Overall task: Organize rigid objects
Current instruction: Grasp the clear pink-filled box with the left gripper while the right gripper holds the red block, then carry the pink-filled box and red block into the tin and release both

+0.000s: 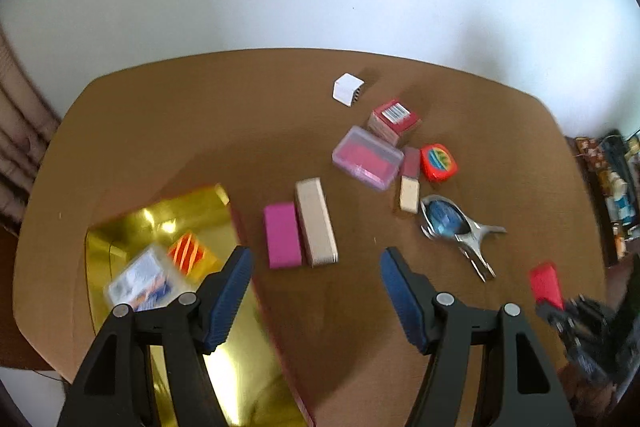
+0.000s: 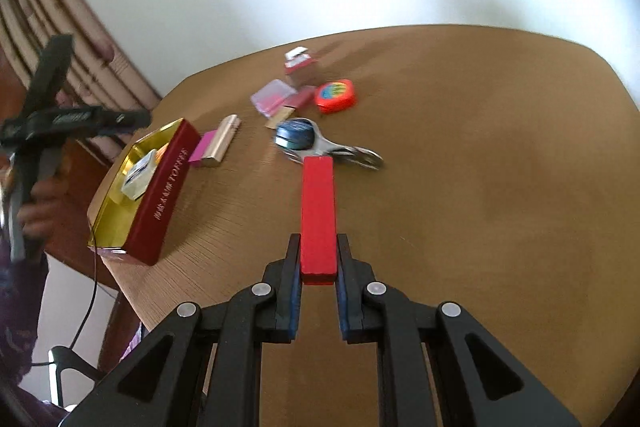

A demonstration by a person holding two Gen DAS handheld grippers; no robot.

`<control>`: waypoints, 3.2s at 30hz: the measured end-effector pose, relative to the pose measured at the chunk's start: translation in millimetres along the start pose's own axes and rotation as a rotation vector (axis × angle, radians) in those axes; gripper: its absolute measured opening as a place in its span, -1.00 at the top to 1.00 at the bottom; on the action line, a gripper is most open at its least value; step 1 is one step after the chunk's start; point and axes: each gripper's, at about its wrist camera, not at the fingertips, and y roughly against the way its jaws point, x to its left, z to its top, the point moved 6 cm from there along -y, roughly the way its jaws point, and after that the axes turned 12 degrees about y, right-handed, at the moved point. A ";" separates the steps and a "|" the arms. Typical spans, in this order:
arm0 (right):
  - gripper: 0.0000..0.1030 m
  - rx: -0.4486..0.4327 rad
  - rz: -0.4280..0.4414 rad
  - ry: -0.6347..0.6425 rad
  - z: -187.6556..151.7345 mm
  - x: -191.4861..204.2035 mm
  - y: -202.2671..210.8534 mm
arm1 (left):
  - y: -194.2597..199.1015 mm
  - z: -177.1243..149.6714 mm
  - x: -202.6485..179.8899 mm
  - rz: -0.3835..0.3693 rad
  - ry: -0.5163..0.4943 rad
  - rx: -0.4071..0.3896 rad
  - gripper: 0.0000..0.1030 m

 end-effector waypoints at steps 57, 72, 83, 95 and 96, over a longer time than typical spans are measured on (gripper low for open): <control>0.74 -0.051 0.106 -0.100 3.7 -25.0 22.5 | -89.3 23.5 -12.5 -0.166 0.355 0.212 -0.08; -0.43 0.034 -0.106 -0.028 -33.7 -28.4 49.1 | 18.0 -11.5 -14.5 -0.270 0.238 0.149 -0.08; -0.65 0.068 -0.253 0.014 -34.3 -32.2 19.3 | 69.3 -34.7 50.4 -0.226 0.281 0.096 -0.08; -0.12 0.019 -0.222 0.069 -16.2 -2.0 31.3 | 77.5 -53.5 123.6 -0.189 0.345 0.094 -0.08; -0.13 0.002 -0.204 0.082 -9.0 8.0 35.4 | 76.9 -53.3 132.3 -0.182 0.358 0.092 -0.08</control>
